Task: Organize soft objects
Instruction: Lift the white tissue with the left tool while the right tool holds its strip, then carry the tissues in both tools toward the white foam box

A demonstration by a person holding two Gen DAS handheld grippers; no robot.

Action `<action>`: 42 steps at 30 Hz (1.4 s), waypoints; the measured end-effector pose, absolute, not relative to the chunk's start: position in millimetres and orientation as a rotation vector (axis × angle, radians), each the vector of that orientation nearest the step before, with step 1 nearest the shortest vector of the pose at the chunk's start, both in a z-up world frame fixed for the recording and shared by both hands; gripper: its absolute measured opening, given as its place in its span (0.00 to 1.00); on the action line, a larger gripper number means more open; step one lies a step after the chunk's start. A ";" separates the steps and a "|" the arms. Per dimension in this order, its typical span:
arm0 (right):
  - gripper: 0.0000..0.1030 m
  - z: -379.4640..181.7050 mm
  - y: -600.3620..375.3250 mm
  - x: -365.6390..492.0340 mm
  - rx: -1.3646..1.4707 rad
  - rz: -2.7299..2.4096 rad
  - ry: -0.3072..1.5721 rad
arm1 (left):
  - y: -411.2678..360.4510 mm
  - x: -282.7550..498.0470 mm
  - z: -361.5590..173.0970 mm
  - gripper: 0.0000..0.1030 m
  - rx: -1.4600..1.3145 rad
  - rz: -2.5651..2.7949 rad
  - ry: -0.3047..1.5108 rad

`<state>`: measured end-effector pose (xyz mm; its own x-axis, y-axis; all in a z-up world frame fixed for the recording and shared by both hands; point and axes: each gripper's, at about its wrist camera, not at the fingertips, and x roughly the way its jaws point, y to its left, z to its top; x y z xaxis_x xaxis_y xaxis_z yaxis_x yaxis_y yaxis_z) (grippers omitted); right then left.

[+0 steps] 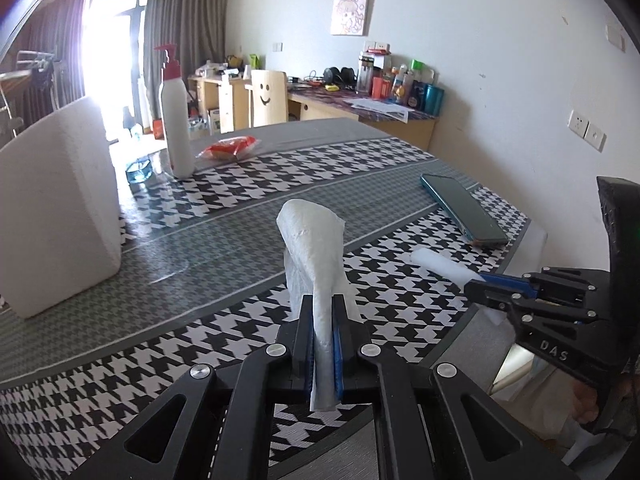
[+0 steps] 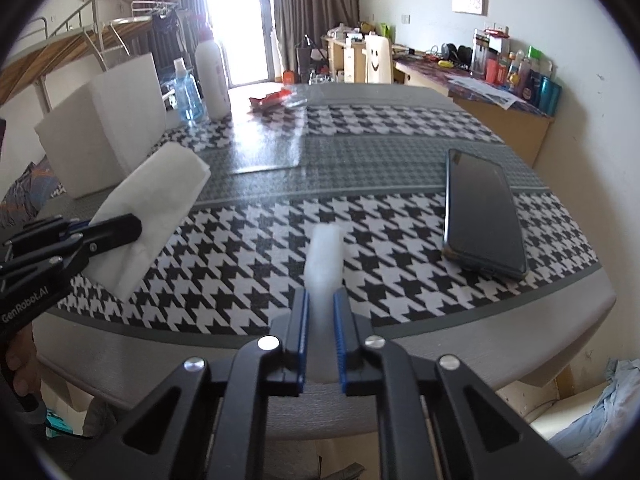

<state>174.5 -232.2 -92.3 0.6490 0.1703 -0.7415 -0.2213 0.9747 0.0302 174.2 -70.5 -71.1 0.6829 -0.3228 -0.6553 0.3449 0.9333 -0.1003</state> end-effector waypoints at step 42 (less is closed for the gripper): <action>0.15 -18.1 -213.7 169.8 -0.008 0.352 0.566 | -41.1 149.5 3.1 0.07 0.044 -0.285 0.518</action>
